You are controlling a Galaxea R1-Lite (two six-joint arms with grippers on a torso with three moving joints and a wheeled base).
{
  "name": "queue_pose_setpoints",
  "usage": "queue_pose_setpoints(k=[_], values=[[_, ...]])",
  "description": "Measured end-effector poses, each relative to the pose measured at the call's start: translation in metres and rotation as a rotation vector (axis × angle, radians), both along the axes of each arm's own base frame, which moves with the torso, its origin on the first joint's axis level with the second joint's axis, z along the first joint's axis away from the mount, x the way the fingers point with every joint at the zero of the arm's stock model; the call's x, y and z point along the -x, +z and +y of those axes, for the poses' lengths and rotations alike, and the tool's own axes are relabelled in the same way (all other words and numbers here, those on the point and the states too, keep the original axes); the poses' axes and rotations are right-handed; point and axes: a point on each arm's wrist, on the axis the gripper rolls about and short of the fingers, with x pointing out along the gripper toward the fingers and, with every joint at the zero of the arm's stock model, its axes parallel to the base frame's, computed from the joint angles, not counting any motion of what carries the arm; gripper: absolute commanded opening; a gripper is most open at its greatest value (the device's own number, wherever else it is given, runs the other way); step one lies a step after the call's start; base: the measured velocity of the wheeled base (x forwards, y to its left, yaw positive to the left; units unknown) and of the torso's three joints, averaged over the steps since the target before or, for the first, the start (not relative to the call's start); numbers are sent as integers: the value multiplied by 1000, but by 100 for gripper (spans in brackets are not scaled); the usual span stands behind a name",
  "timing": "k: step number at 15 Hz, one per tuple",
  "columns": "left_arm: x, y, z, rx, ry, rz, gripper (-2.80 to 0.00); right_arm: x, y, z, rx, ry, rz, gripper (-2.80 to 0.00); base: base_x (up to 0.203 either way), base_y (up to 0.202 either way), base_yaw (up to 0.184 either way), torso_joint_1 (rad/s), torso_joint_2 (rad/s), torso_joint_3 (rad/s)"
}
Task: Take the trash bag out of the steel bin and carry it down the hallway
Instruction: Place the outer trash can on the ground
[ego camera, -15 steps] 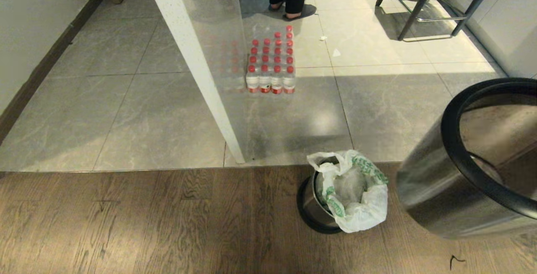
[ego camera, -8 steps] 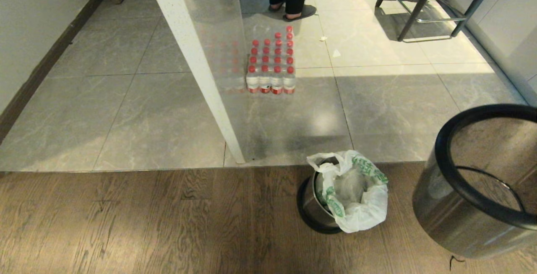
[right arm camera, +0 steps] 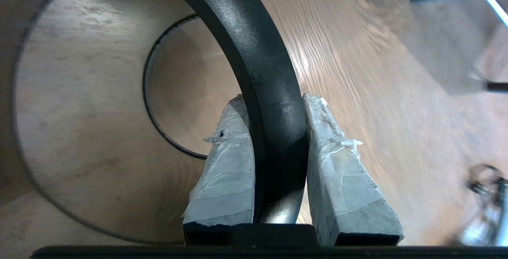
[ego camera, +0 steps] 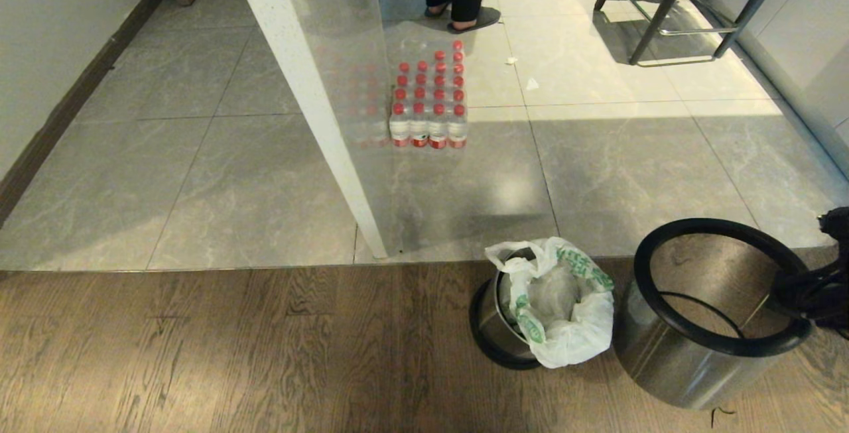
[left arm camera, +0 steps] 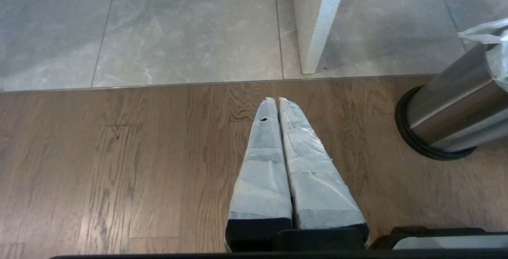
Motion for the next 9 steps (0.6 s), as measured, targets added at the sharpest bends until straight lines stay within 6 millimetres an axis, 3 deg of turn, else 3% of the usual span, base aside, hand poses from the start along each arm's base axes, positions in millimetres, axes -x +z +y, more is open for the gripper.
queue_pose_setpoints(k=[4,7,9], values=[[0,0,0,0,0,0,-280,-41,-28,-67,56,-165,-59,-280,0,0,0,0,0,0],[0,0,0,0,0,0,-280,-54,-50,-113,40,-228,-93,-280,0,0,0,0,0,0],[0,0,0,0,0,0,-280,-61,-67,-130,1,-217,-96,-280,0,0,0,0,0,0]])
